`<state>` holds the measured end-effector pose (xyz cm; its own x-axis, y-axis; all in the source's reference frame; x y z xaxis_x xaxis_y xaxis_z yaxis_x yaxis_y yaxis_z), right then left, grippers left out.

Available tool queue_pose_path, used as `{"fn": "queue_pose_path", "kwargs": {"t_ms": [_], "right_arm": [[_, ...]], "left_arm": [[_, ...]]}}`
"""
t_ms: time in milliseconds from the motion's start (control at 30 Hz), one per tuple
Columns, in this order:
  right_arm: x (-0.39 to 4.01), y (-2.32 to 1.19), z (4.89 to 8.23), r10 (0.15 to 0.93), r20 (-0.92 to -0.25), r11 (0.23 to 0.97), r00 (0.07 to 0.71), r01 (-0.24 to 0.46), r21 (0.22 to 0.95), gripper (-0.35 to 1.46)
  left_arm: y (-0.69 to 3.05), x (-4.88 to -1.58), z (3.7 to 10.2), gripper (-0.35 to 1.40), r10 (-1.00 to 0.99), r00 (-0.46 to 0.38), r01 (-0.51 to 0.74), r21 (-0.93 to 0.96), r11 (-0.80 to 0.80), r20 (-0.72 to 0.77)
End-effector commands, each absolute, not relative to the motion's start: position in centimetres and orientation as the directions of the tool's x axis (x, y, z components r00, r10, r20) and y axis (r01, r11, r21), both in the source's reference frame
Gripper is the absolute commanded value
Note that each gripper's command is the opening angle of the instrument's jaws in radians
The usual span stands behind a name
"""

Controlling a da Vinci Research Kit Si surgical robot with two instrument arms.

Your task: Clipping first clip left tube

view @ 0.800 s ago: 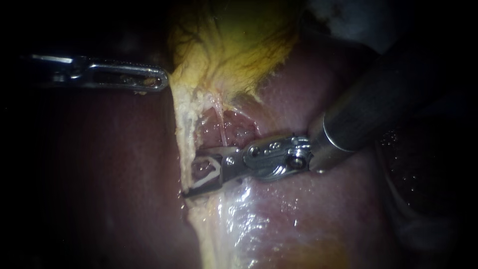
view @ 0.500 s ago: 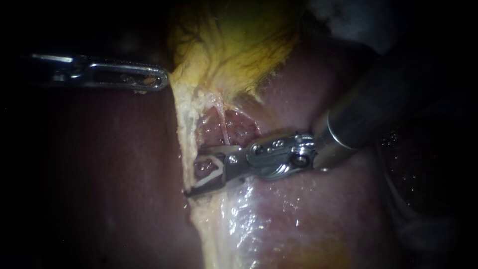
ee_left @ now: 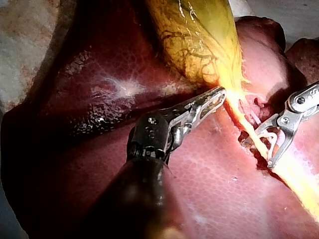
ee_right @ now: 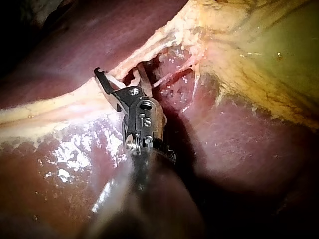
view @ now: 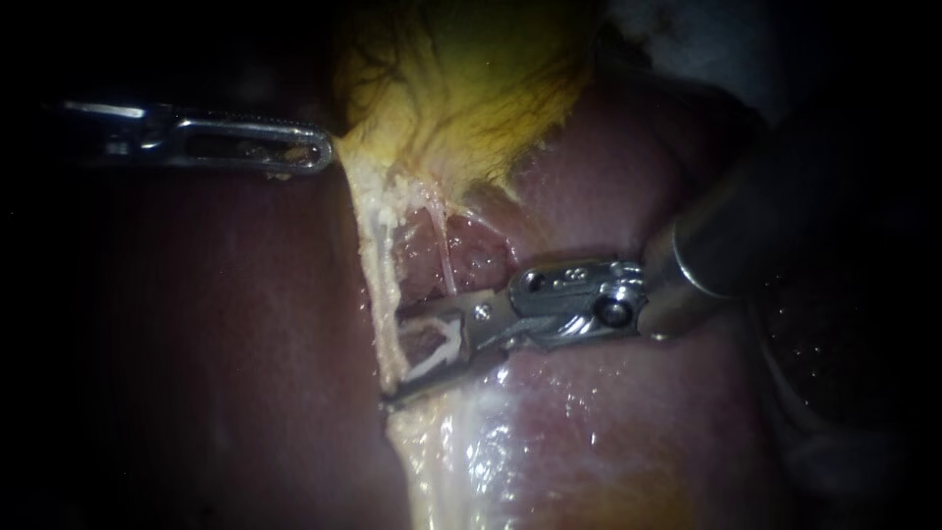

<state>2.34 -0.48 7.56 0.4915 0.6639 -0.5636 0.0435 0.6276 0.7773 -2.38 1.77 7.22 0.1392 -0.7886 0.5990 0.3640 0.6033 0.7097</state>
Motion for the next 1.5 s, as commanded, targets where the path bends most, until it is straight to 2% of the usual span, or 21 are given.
{"fn": "queue_pose_path", "kwargs": {"t_ms": [33,367,500,800,1033,1500], "right_arm": [[2.34,-0.48,7.56,0.677,-0.555,0.611,0.484,0.052,0.790,0.55],[2.34,-0.53,7.68,0.747,-0.514,0.502,0.421,0.149,0.852,0.56],[2.34,-0.53,7.68,0.786,-0.489,0.443,0.379,0.207,0.872,0.56],[2.36,-0.54,7.68,0.833,-0.460,0.344,0.307,0.363,0.866,0.58],[2.36,-0.55,7.67,0.842,-0.449,0.303,0.299,0.427,0.852,0.58],[2.36,-0.69,7.79,0.813,-0.469,0.292,0.344,0.457,0.840,0.51]], "left_arm": [[1.77,-2.39,7.23,-0.35,-0.788,0.140,0.364,0.710,0.604,0.599],[1.76,-2.40,7.22,-0.35,-0.789,0.140,0.364,0.710,0.603,0.599],[1.76,-2.40,7.22,-0.35,-0.789,0.140,0.364,0.709,0.603,0.599],[1.77,-2.41,7.22,-0.35,-0.789,0.139,0.365,0.709,0.603,0.599],[1.77,-2.41,7.22,-0.35,-0.789,0.139,0.365,0.709,0.603,0.599],[1.77,-2.41,7.22,-0.35,-0.789,0.139,0.365,0.709,0.603,0.599]]}}
